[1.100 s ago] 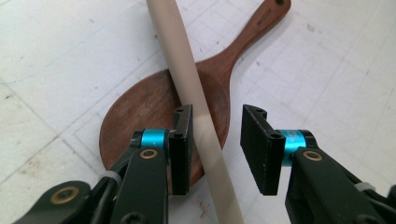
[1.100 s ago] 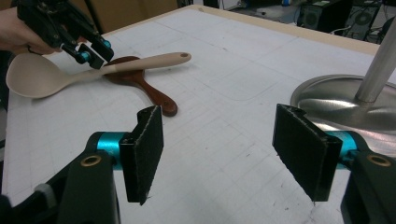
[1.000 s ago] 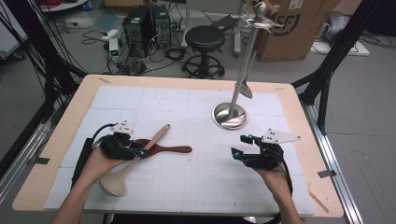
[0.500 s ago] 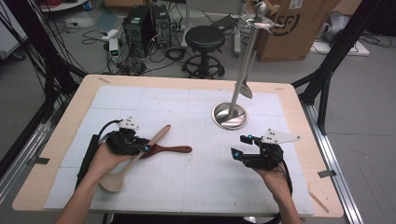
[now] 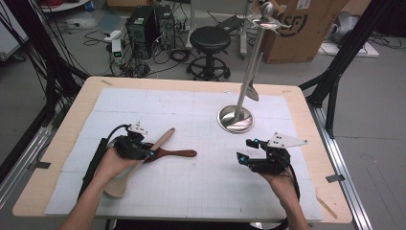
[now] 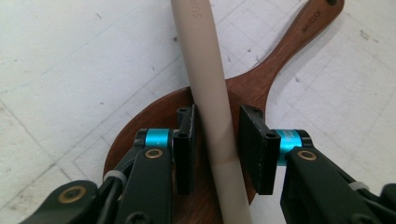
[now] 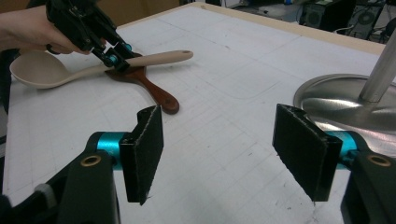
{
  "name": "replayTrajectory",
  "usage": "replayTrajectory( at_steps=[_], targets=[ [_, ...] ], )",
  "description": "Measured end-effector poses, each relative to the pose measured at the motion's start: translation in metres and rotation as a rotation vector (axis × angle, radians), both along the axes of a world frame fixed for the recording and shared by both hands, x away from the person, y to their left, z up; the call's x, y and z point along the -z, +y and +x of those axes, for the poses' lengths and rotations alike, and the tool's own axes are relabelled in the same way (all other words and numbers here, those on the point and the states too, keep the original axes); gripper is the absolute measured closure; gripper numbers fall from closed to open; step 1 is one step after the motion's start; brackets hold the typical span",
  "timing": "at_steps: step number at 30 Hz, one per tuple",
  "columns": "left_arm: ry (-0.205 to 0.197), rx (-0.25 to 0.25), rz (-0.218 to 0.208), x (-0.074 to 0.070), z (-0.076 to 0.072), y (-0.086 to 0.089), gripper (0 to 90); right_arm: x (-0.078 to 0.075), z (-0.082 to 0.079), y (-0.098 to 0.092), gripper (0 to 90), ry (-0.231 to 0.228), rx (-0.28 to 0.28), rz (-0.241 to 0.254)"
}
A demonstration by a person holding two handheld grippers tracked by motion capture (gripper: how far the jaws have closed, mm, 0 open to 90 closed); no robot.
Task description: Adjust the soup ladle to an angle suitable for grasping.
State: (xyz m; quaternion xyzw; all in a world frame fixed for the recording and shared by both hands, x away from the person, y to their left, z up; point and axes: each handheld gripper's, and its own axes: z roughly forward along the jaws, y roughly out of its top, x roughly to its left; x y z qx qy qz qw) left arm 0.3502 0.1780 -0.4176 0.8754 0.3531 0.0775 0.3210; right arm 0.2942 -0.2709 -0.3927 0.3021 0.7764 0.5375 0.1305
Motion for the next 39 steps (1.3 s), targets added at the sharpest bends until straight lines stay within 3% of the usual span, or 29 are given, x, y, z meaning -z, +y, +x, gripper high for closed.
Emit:
replayTrajectory(
  at_steps=[14, 23, 32, 39],
  targets=[
    [0.029, -0.021, -0.018, 0.001, 0.002, 0.0, 71.2, 0.003, 0.0, 0.006, 33.1, 0.008, -0.016, -0.014],
    [0.038, -0.005, -0.04, -0.001, -0.001, -0.004, 73.0, 0.005, 0.001, 0.011, 33.1, 0.01, -0.026, -0.024],
    [-0.002, 0.016, -0.033, -0.007, -0.006, -0.008, 73.8, 0.005, 0.002, 0.019, 33.1, 0.014, -0.045, -0.022],
    [-0.032, 0.038, -0.071, -0.015, -0.01, -0.011, 73.9, 0.005, 0.003, 0.026, 33.1, 0.022, -0.049, -0.013]
  ],
)
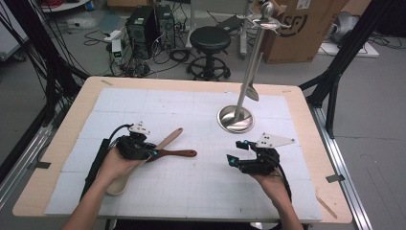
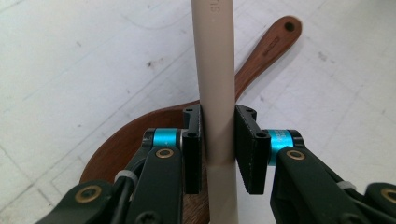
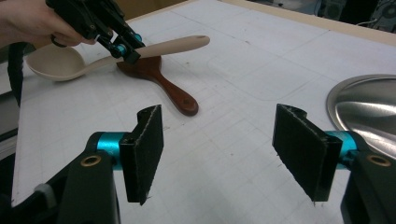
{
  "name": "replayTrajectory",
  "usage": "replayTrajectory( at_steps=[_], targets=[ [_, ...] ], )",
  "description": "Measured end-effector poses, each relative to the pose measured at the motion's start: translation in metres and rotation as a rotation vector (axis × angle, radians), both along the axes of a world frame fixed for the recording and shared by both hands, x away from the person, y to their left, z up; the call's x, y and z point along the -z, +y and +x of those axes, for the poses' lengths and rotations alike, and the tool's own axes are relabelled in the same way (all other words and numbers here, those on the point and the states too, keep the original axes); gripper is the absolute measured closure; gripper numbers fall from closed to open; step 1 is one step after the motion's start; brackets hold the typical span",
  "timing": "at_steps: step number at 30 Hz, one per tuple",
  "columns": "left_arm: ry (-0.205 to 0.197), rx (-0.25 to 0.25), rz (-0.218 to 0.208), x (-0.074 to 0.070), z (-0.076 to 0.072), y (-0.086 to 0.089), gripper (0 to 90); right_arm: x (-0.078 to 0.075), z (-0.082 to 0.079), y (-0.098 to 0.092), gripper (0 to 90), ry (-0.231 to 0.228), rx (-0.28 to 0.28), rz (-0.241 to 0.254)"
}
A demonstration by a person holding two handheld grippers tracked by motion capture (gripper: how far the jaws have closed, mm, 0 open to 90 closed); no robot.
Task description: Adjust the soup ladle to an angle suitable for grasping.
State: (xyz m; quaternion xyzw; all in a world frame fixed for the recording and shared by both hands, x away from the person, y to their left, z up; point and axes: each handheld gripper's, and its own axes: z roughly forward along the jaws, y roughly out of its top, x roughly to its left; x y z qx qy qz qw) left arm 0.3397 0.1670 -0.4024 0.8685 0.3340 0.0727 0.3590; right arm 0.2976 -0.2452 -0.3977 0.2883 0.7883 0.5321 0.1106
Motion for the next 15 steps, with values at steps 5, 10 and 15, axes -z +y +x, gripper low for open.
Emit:
replayTrajectory(
  at_steps=[5, 10, 15],
  targets=[
    [-0.012, 0.022, -0.039, -0.006, -0.002, -0.004, 74.0, 0.0, 0.002, 0.005, 33.1, 0.018, -0.001, 0.013],
    [-0.028, 0.04, -0.057, -0.014, -0.004, -0.01, 74.0, -0.002, 0.004, 0.013, 33.2, 0.03, -0.011, 0.022],
    [-0.047, 0.068, -0.086, -0.022, -0.006, -0.018, 74.0, -0.005, 0.006, 0.025, 33.6, 0.033, -0.032, 0.029]
  ],
)
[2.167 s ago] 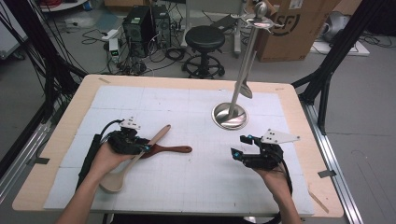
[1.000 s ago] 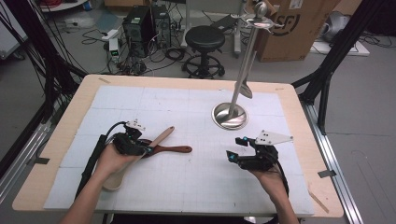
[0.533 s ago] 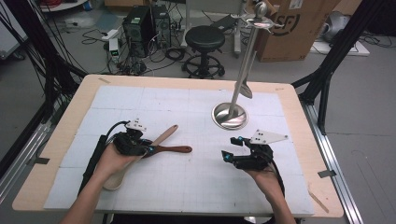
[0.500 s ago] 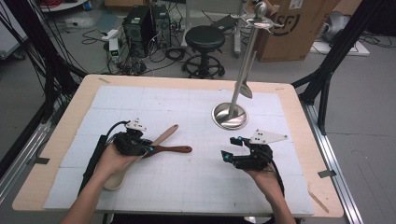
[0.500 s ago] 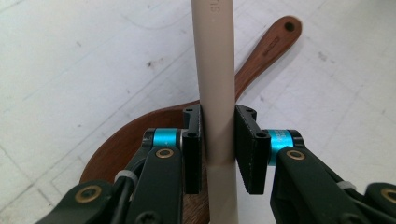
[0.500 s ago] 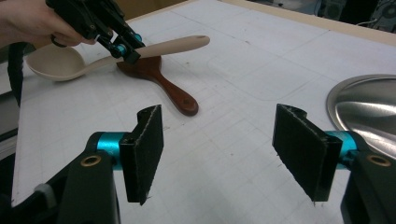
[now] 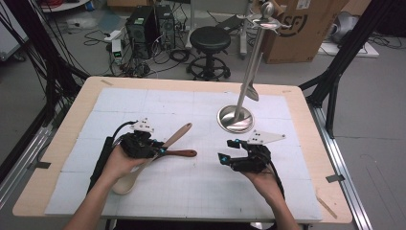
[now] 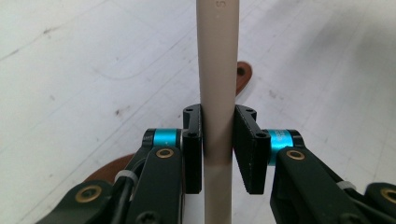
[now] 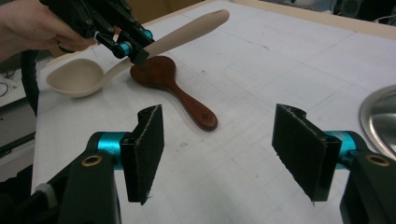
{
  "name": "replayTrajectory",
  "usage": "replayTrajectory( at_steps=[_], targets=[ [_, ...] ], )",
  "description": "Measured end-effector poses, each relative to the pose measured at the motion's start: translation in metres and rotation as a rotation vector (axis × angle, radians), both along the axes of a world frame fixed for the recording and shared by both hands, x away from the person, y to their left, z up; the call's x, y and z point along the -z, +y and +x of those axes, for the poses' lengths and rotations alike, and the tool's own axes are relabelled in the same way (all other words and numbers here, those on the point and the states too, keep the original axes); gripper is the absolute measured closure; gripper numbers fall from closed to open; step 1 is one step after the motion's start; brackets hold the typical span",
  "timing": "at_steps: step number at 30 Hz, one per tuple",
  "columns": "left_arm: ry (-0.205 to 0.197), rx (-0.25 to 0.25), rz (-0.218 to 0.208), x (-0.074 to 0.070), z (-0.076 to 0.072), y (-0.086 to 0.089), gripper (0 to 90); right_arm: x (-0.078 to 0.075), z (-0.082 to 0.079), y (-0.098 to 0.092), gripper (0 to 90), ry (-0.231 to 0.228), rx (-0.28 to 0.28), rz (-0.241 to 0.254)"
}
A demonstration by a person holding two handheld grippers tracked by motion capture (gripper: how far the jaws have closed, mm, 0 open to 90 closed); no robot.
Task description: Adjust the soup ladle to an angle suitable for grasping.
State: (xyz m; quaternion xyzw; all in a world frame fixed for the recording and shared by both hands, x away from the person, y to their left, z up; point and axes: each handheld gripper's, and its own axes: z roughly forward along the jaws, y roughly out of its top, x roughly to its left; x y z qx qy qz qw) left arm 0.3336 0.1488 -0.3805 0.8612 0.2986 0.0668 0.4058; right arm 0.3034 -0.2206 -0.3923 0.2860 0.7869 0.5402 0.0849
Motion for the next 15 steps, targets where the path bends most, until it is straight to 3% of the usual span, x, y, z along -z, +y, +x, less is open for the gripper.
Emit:
replayTrajectory(
  at_steps=[8, 15],
  targets=[
    [-0.012, 0.023, -0.044, -0.008, -0.004, -0.01, 74.0, -0.011, 0.005, 0.017, 34.2, -0.008, -0.018, 0.031],
    [-0.034, 0.056, -0.059, -0.018, -0.008, -0.018, 74.0, -0.017, 0.009, 0.033, 34.7, -0.007, -0.042, 0.044]
  ],
)
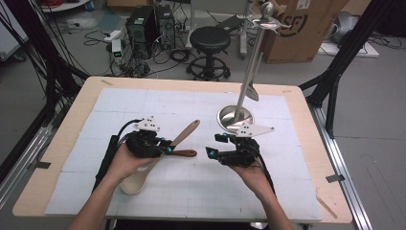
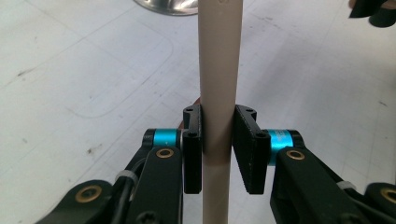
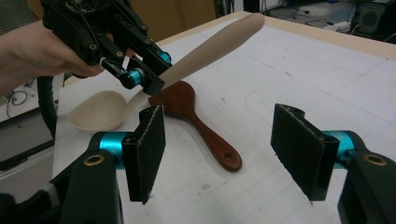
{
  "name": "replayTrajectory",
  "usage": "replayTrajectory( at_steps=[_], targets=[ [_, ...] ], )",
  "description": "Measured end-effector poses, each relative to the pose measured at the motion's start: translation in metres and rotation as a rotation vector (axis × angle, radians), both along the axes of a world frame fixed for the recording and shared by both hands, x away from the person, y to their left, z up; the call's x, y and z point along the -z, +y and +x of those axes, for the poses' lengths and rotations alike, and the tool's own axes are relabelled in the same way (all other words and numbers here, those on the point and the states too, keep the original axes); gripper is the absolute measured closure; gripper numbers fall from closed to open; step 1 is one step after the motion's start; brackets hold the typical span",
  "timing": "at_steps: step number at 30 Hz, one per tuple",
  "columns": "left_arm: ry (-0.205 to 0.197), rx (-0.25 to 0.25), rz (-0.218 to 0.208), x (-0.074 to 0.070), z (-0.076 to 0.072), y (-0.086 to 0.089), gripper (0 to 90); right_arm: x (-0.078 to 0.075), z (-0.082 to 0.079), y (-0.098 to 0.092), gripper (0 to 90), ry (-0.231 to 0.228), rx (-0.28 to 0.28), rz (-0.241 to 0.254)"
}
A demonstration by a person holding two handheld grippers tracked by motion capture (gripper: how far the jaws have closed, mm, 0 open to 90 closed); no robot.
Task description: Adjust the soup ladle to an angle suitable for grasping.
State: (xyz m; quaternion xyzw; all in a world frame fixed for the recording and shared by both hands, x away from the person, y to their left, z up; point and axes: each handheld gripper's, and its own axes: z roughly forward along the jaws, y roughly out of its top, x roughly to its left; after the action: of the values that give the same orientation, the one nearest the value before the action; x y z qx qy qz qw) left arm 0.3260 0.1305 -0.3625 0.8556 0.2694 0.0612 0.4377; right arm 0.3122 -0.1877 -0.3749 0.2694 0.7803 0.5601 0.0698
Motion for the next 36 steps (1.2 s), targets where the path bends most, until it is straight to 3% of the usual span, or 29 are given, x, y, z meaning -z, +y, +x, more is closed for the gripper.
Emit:
replayTrajectory(
  at_steps=[19, 28, 36],
  targets=[
    [-0.031, 0.07, -0.062, -0.016, -0.011, -0.023, 74.0, -0.012, 0.003, 0.026, 44.3, 0.022, -0.062, 0.049],
    [-0.042, 0.092, -0.051, -0.015, -0.014, -0.029, 73.7, -0.015, 0.005, 0.034, 50.3, 0.038, -0.085, 0.077],
    [-0.015, 0.127, -0.058, -0.012, -0.016, -0.023, 67.6, -0.014, 0.007, 0.037, 53.6, 0.053, -0.078, 0.082]
  ],
)
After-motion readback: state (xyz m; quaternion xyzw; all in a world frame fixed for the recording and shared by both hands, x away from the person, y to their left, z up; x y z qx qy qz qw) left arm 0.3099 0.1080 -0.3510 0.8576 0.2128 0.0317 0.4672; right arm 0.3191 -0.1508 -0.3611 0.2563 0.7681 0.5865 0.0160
